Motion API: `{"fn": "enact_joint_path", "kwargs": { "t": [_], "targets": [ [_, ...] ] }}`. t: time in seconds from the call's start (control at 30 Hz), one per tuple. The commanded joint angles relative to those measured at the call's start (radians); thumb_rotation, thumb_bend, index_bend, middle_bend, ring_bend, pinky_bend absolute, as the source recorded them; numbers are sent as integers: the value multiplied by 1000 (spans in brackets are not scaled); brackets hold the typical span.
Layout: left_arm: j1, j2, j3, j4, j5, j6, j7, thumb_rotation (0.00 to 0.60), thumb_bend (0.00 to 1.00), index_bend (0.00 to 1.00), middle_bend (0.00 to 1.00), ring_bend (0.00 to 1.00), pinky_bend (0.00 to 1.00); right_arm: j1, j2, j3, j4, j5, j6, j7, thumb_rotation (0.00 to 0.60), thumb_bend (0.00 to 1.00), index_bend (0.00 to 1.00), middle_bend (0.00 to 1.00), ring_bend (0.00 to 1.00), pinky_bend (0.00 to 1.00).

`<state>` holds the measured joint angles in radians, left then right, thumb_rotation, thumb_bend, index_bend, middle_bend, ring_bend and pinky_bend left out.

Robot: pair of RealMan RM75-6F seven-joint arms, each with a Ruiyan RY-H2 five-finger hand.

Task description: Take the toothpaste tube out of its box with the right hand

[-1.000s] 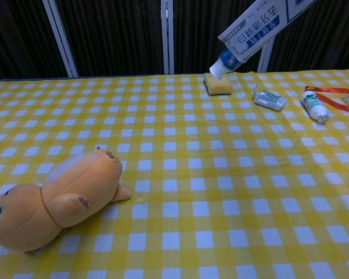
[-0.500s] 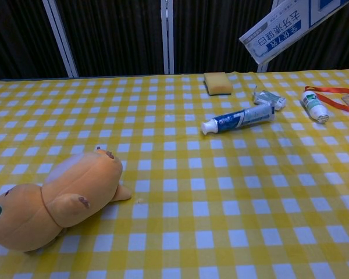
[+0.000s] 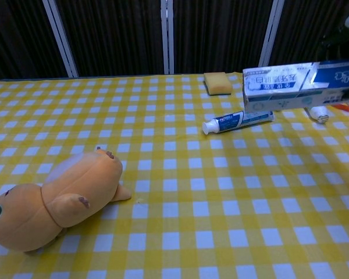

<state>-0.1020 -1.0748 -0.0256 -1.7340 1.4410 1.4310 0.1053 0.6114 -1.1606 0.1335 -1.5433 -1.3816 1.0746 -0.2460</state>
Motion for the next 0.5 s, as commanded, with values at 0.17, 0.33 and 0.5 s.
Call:
{"fn": "enact_joint_path", "kwargs": {
  "t": [0.17, 0.33, 0.5],
  "targets": [
    [1, -7, -1, 5, -2, 1, 11, 600, 0, 0, 0, 0, 0, -9, -108, -11, 80, 89, -82, 79, 600, 440, 325, 378, 354, 406],
    [2, -6, -1, 6, -3, 0, 8, 600, 0, 0, 0, 0, 0, 12, -61, -26, 9, 140, -198, 103, 600, 7, 0, 6, 11, 124],
    [5, 2, -3, 4, -2, 6, -8, 600, 0, 0, 0, 0, 0, -15, 21, -29, -110, 132, -156, 93, 600, 0, 0, 0, 0, 79]
  ]
}}
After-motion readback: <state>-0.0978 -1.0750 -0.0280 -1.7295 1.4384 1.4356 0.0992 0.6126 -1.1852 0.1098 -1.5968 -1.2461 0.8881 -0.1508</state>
